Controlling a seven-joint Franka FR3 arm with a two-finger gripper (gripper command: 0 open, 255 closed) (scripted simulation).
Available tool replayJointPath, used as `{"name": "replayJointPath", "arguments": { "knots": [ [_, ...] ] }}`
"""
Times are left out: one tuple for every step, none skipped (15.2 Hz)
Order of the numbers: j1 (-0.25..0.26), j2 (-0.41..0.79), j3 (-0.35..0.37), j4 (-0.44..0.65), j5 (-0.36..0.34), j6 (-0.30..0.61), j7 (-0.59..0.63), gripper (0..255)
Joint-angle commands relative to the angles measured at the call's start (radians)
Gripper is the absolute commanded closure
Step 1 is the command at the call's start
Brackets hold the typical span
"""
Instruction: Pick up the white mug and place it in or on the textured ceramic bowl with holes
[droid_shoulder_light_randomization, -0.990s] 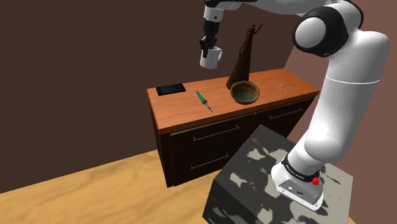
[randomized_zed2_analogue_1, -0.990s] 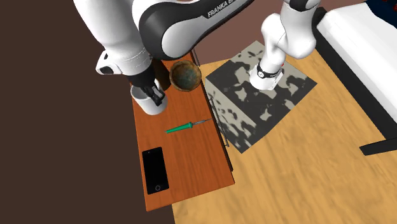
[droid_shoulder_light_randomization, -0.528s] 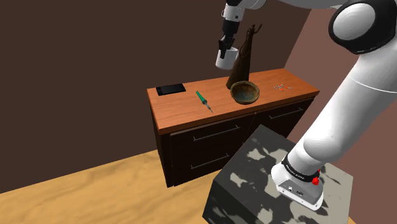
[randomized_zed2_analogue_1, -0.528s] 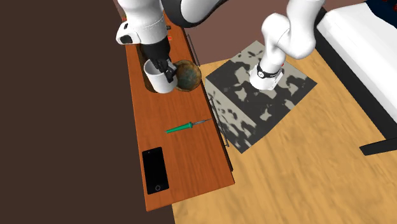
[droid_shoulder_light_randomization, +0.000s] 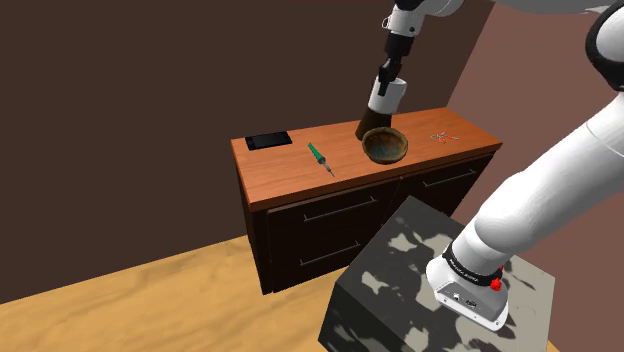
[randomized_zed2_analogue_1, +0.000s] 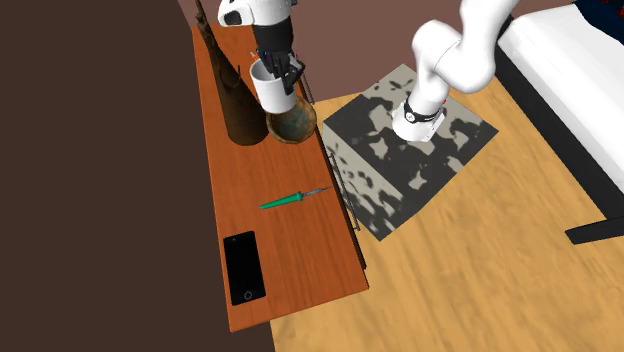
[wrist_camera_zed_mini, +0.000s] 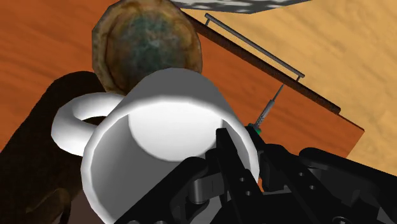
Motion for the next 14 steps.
{"name": "replayJointPath", "arguments": {
  "knots": [
    [-0.016,-0.054,-0.014,-0.049,-0.019,-0.005,-0.023,255],
    [-0.024,-0.081,-0.022,-0.071,-0.029,-0.01,-0.036,255],
    [-0.034,-0.11,-0.032,-0.093,-0.041,-0.017,-0.049,255],
    [-0.035,-0.11,-0.032,-0.107,-0.041,-0.004,-0.051,255],
    [-0.035,-0.109,-0.032,-0.12,-0.041,0.01,-0.052,255],
    [-0.035,-0.109,-0.033,-0.133,-0.041,0.023,-0.053,255],
    [-0.035,-0.108,-0.034,-0.146,-0.041,0.036,-0.055,255],
    [-0.036,-0.107,-0.034,-0.158,-0.041,0.05,-0.056,255],
    [-0.036,-0.106,-0.035,-0.171,-0.041,0.063,-0.058,255],
    [-0.036,-0.105,-0.035,-0.183,-0.04,0.077,-0.059,255],
    [-0.036,-0.103,-0.036,-0.195,-0.04,0.09,-0.061,255],
    [-0.037,-0.102,-0.037,-0.207,-0.04,0.104,-0.062,255],
    [-0.037,-0.1,-0.038,-0.218,-0.039,0.117,-0.064,255],
    [-0.037,-0.097,-0.038,-0.23,-0.039,0.13,-0.066,255]
  ]
}}
